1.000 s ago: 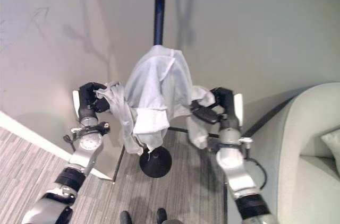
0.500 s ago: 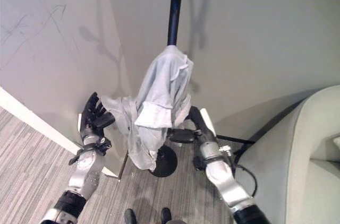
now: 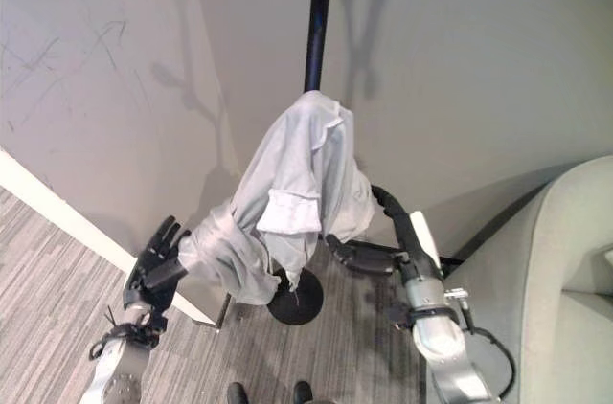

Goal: Hang the clothes on the sofa on the clothes rack.

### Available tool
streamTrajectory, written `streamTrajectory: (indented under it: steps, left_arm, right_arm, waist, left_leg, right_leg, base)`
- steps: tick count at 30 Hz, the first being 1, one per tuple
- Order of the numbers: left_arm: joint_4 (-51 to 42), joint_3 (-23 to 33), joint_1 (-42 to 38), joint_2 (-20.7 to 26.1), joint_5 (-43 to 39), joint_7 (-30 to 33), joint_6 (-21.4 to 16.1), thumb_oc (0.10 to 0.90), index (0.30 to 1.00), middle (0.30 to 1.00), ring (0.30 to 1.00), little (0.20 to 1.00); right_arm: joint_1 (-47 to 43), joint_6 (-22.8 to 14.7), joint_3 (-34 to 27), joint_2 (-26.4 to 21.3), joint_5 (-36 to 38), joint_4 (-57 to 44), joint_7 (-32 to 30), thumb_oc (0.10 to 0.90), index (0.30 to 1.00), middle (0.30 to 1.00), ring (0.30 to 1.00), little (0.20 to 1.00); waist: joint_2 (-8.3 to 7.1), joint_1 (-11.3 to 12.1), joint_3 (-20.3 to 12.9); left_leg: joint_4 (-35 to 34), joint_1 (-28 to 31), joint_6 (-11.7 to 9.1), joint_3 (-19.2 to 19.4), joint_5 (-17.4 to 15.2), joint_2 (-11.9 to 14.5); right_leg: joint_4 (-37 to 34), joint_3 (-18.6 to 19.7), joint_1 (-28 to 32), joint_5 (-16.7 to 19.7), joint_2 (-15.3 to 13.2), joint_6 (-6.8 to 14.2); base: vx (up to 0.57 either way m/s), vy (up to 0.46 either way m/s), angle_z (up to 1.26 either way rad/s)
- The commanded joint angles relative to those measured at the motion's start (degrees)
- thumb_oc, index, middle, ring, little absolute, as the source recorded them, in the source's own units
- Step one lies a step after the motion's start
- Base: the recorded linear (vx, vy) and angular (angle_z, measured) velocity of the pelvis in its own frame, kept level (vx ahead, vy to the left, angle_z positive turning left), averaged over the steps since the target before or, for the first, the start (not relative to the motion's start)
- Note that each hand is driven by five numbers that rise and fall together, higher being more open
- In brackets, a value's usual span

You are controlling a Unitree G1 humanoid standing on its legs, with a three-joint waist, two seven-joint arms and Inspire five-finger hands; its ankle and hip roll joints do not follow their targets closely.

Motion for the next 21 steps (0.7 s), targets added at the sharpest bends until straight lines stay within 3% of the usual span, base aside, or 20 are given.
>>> streamTrajectory:
  steps: [1,10,12,13,14,17,19,21]
  left_arm:
    - [2.2,2.1,-5.1,3.3,2.1,-5.3,-2.4,0.800,0.900,0.900,0.900,0.900]
    - [17.0,6.0,-1.4,-1.3,2.3,-5.7,-0.8,0.800,0.900,0.900,0.900,0.900]
    - [24.4,8.8,-2.4,-5.0,-2.0,-4.4,-0.3,0.800,0.900,0.900,0.900,0.900]
    - [24.4,8.8,-2.4,-5.0,-2.0,-4.4,-0.3,0.800,0.900,0.900,0.900,0.900]
    - [29.2,12.5,-4.0,-7.3,-6.6,-3.4,-0.4,0.800,0.900,0.900,0.900,0.900]
    - [36.3,16.5,-6.0,-9.4,-10.6,-1.7,-1.0,0.800,0.900,0.900,0.900,0.900]
    - [37.9,18.4,-7.3,-11.0,-17.5,-0.1,-2.1,0.800,0.900,0.900,0.900,0.900]
    - [43.0,19.5,-8.8,-11.6,-20.5,0.8,-1.1,0.800,0.900,0.900,0.900,0.900]
  right_arm:
    - [-3.3,-7.9,-3.2,-0.1,6.0,-5.4,3.5,0.800,0.900,0.900,0.900,0.900]
    - [0.6,-7.2,-7.4,0.0,18.4,-7.0,14.2,0.800,0.900,0.900,0.900,0.900]
    - [2.1,-5.7,-6.7,3.2,27.9,-2.3,18.2,0.800,0.900,0.900,0.900,0.900]
    - [2.1,-5.7,-6.6,3.2,27.9,-2.3,18.2,0.800,0.900,0.900,0.900,0.900]
    - [2.1,-5.2,-6.0,6.0,32.7,2.6,18.5,0.800,0.900,0.900,0.900,0.900]
    - [2.1,-5.0,-5.5,10.8,41.1,10.6,19.2,0.800,0.900,0.900,0.900,0.900]
    - [0.3,-5.0,-4.5,17.9,55.0,25.5,17.7,0.800,0.900,0.900,0.900,0.900]
    - [-1.0,-2.5,-3.2,21.2,59.8,38.9,14.7,0.800,0.900,0.900,0.900,0.900]
  waist:
    - [-3.50,0.3,-6.7]
    - [-3.59,-0.7,-6.0]
    - [-3.81,-1.0,-5.9]
    - [-3.81,-1.0,-5.9]
    - [-4.07,-1.0,-5.9]
    - [-4.37,-0.8,-6.1]
    - [-4.66,-0.3,-6.2]
    - [-4.70,0.5,-6.1]
  left_leg:
    - [0.4,1.0,-2.6,3.3,-1.8,2.9]
    - [0.4,1.1,-2.5,4.8,-2.1,3.3]
    - [0.4,1.3,-2.5,4.9,-2.2,3.3]
    - [0.4,1.3,-2.5,4.9,-2.2,3.3]
    - [0.4,1.4,-2.5,4.8,-2.2,3.3]
    - [0.4,1.6,-2.7,4.7,-2.3,3.2]
    - [0.4,1.9,-2.9,4.0,-2.5,3.0]
    - [0.4,2.2,-3.2,3.5,-2.7,2.8]
  right_leg:
    - [0.5,-0.2,1.7,-3.2,-2.7,4.0]
    - [0.5,0.9,0.6,-2.8,-2.5,4.1]
    - [0.5,1.2,0.5,-2.7,-2.3,4.0]
    - [0.5,1.2,0.5,-2.7,-2.3,4.0]
    - [0.5,1.1,0.6,-2.9,-2.3,3.9]
    - [0.5,0.8,0.9,-3.1,-2.2,3.8]
    - [0.5,0.0,1.4,-3.3,-2.2,3.7]
    - [0.5,-0.7,1.9,-3.6,-2.3,3.6]
  base:
    - [-0.02,-0.024,-0.07]
    - [-0.02,-0.015,-0.12]
    - [0.01,-0.013,-0.06]
    - [0.00,0.000,0.00]
    - [0.00,0.000,0.00]
    - [0.02,-0.004,0.00]
    - [0.06,-0.014,0.03]
    - [0.06,-0.035,0.18]
